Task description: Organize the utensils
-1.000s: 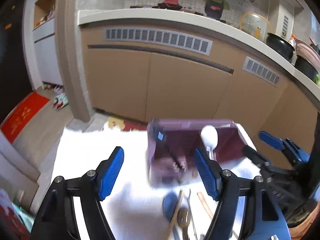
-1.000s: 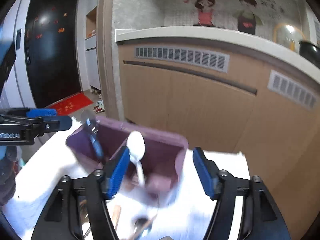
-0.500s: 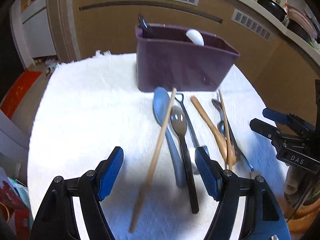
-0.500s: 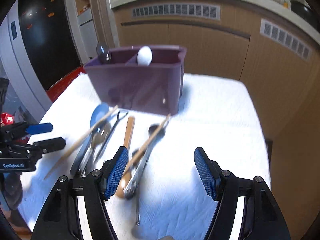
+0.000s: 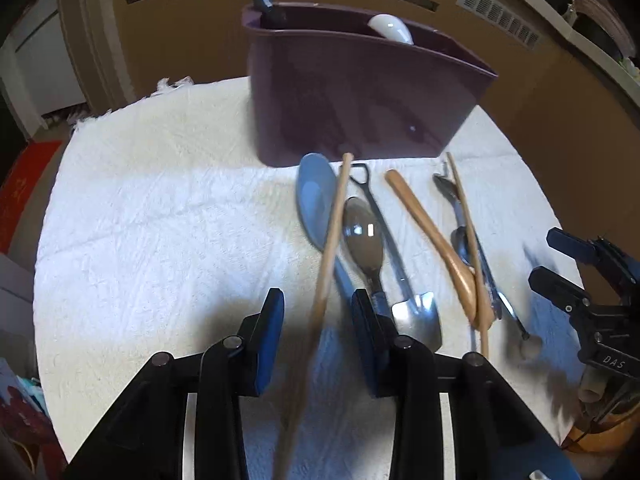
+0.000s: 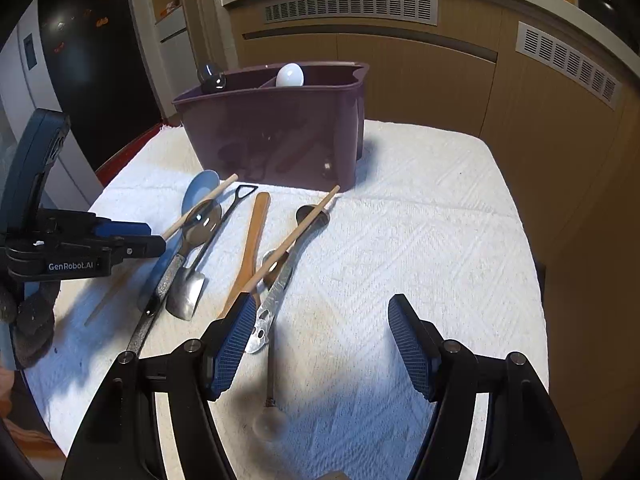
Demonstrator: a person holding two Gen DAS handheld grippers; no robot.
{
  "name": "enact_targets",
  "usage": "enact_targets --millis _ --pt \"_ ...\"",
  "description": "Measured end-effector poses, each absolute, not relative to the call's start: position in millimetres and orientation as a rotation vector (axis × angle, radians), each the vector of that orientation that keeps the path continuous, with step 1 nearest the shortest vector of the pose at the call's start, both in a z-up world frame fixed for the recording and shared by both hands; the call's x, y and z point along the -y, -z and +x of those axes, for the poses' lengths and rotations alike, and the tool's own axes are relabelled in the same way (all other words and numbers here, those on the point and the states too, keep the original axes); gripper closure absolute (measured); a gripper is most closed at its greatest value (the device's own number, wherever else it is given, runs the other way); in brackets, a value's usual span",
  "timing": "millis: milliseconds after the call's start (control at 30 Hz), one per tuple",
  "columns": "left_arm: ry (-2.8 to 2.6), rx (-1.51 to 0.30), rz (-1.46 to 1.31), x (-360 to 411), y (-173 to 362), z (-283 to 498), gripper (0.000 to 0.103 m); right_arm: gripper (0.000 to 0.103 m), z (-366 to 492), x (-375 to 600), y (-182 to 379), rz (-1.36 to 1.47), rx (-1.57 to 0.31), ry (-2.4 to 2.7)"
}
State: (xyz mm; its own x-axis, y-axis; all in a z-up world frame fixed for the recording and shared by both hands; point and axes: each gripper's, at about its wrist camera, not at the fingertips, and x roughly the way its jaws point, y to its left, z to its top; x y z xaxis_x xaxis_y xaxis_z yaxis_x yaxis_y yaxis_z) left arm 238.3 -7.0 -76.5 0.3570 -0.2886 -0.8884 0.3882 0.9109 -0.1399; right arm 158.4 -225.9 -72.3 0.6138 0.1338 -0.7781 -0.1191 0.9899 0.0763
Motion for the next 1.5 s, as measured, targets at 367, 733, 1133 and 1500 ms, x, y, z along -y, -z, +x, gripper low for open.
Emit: enact_targets --millis 367,733,1133,1500 --pt "0.307 -1.047 0.028 -42 56 211 0.059 0.062 215 147 66 0.003 -0.966 -0.372" --pt "0.328 -1.039 -0.047 -66 58 201 0.05 0.066 246 99 97 -0.083 -1.016 -0.332" --pt "0.436 -1.079 0.0 -35 68 202 0.05 0.088 229 114 92 -0.185 -1.028 -0.248" --pt "0.487 -1.087 0.093 20 61 212 0.05 0.089 200 190 68 0.043 -0.991 -0.251"
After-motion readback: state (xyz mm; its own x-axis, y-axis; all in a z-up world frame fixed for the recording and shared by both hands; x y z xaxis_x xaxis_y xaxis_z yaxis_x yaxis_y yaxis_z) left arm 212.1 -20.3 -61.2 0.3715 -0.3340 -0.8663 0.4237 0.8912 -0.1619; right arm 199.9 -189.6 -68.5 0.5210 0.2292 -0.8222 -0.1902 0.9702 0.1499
